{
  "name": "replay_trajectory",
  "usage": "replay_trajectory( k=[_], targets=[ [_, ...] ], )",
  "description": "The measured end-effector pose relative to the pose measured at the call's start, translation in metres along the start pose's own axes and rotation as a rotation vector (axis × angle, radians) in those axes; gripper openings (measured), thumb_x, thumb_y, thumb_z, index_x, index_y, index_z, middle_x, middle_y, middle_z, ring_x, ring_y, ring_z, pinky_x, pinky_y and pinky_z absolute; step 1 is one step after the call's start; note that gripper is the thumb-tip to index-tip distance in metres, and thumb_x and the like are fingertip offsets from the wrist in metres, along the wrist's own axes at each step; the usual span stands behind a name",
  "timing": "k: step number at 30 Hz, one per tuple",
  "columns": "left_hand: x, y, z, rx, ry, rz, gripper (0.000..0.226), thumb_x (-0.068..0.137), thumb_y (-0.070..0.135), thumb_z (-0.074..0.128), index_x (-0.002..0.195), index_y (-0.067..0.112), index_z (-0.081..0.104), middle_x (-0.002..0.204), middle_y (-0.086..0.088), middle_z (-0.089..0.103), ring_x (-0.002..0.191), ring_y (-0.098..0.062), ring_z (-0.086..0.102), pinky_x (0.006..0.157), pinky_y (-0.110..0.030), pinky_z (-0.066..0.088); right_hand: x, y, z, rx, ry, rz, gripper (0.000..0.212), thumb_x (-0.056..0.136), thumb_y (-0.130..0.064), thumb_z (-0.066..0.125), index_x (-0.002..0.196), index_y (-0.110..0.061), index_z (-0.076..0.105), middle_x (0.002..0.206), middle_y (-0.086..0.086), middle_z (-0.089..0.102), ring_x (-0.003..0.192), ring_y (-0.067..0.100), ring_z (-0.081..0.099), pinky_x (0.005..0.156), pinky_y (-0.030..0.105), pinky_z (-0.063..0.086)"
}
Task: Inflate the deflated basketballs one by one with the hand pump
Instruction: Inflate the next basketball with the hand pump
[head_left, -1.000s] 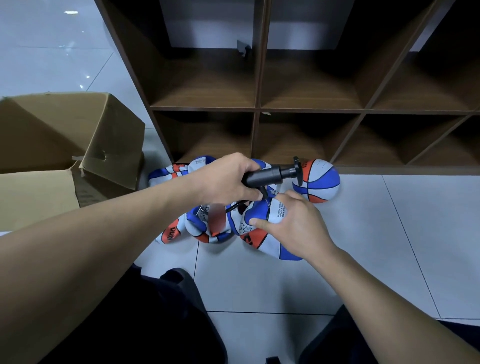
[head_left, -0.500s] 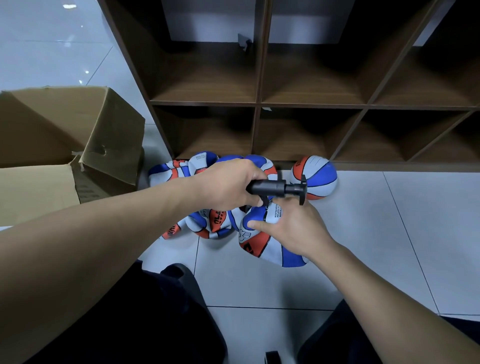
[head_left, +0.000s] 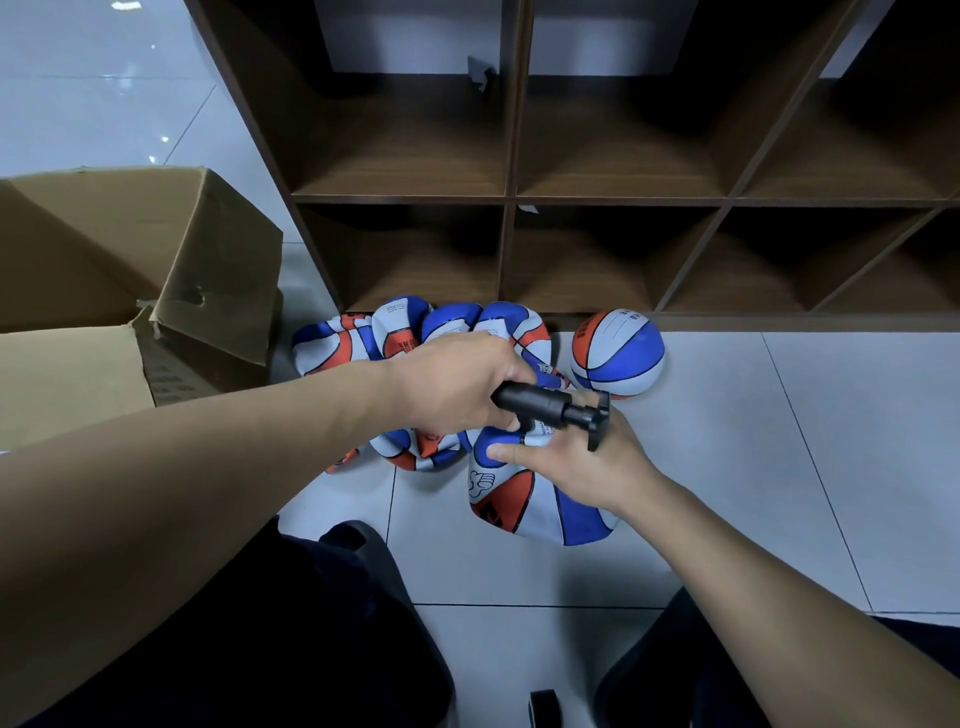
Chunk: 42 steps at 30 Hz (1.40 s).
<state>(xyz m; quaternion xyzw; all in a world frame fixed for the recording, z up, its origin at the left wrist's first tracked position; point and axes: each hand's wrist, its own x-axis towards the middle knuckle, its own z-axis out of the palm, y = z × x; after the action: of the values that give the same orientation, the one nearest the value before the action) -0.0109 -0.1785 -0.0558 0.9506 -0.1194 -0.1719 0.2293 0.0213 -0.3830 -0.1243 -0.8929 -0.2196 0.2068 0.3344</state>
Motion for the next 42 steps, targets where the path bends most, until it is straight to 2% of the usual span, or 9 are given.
replay_trajectory(
  k=[7, 12, 15, 20, 25, 31, 34, 38, 42],
  targets=[
    [0.004, -0.007, 0.003, -0.166, 0.015, -0.073, 0.012, 0.095, 0.022, 0.084, 0.089, 0.024, 0.074, 0.07, 0.015, 0.065, 0.063, -0.004, 0.06, 0.058, -0.017, 0.044, 0.001, -0.002, -0.004, -0.008, 0.029, -0.067, 0.067, 0.067, -0.077, 0.085, 0.121, -0.042, 0.066, 0.108, -0.019, 0.068, 0.099, 0.009, 0.065, 0.081, 0.029, 0.057],
    [0.006, -0.019, -0.007, -0.218, 0.098, -0.112, 0.026, 0.095, 0.025, 0.085, 0.081, 0.037, 0.066, 0.075, 0.019, 0.066, 0.067, -0.003, 0.063, 0.06, -0.015, 0.043, 0.01, -0.003, -0.01, -0.139, 0.068, -0.062, 0.067, 0.06, -0.083, 0.081, 0.079, -0.023, 0.059, 0.074, -0.006, 0.062, 0.07, 0.013, 0.059, 0.061, 0.037, 0.051],
    [0.004, -0.021, -0.01, -0.189, 0.062, -0.108, 0.029, 0.095, 0.025, 0.084, 0.08, 0.041, 0.065, 0.08, 0.015, 0.068, 0.072, -0.004, 0.064, 0.062, -0.015, 0.043, 0.008, -0.002, -0.01, -0.146, 0.003, -0.093, 0.057, 0.067, -0.079, 0.08, 0.075, -0.03, 0.052, 0.073, -0.008, 0.058, 0.069, 0.011, 0.056, 0.059, 0.031, 0.042],
    [0.005, -0.024, -0.007, -0.221, 0.067, -0.13, 0.024, 0.095, 0.03, 0.083, 0.081, 0.034, 0.065, 0.077, 0.002, 0.067, 0.065, -0.016, 0.063, 0.063, -0.039, 0.052, 0.008, 0.004, -0.012, 0.034, -0.07, -0.1, 0.053, 0.08, -0.066, 0.08, 0.073, -0.021, 0.053, 0.067, -0.006, 0.055, 0.062, 0.011, 0.051, 0.063, 0.04, 0.048],
    [0.005, -0.023, -0.009, -0.233, 0.083, -0.11, 0.027, 0.096, 0.03, 0.083, 0.079, 0.03, 0.063, 0.065, 0.016, 0.058, 0.055, -0.005, 0.054, 0.053, -0.017, 0.039, 0.012, 0.008, -0.014, 0.056, -0.069, -0.111, 0.052, 0.081, -0.063, 0.08, 0.073, -0.017, 0.056, 0.072, 0.001, 0.057, 0.067, 0.021, 0.054, 0.068, 0.048, 0.052],
    [0.009, -0.021, -0.008, -0.242, 0.111, -0.136, 0.02, 0.092, 0.032, 0.088, 0.085, 0.028, 0.069, 0.07, 0.011, 0.063, 0.06, -0.005, 0.058, 0.058, -0.021, 0.045, 0.015, 0.007, -0.018, 0.039, -0.07, -0.103, 0.052, 0.082, -0.059, 0.082, 0.068, -0.017, 0.055, 0.07, 0.003, 0.056, 0.063, 0.018, 0.052, 0.067, 0.048, 0.051],
    [0.009, -0.017, -0.008, -0.192, 0.118, -0.117, 0.023, 0.094, 0.028, 0.085, 0.081, 0.03, 0.067, 0.07, 0.015, 0.064, 0.062, -0.004, 0.059, 0.056, -0.014, 0.039, 0.015, 0.004, -0.018, -0.003, -0.053, -0.059, 0.044, 0.079, -0.066, 0.08, 0.076, -0.025, 0.064, 0.077, -0.004, 0.062, 0.072, 0.015, 0.06, 0.074, 0.044, 0.057],
    [0.007, -0.012, 0.0, -0.072, 0.146, -0.084, 0.027, 0.095, 0.028, 0.083, 0.078, 0.033, 0.063, 0.068, 0.012, 0.061, 0.068, -0.001, 0.059, 0.056, -0.012, 0.038, 0.007, -0.003, -0.019, 0.028, -0.066, -0.026, 0.038, 0.085, -0.054, 0.085, 0.111, -0.031, 0.07, 0.109, -0.009, 0.069, 0.102, 0.017, 0.066, 0.093, 0.038, 0.058],
    [0.005, -0.005, 0.005, 0.005, 0.183, -0.035, 0.014, 0.095, 0.027, 0.081, 0.087, 0.03, 0.07, 0.07, 0.014, 0.062, 0.075, 0.006, 0.057, 0.062, -0.009, 0.037, 0.005, -0.004, -0.017, 0.078, -0.045, -0.026, 0.043, 0.084, -0.05, 0.087, 0.12, -0.04, 0.068, 0.108, -0.015, 0.071, 0.098, 0.012, 0.068, 0.086, 0.035, 0.06]
  ],
)
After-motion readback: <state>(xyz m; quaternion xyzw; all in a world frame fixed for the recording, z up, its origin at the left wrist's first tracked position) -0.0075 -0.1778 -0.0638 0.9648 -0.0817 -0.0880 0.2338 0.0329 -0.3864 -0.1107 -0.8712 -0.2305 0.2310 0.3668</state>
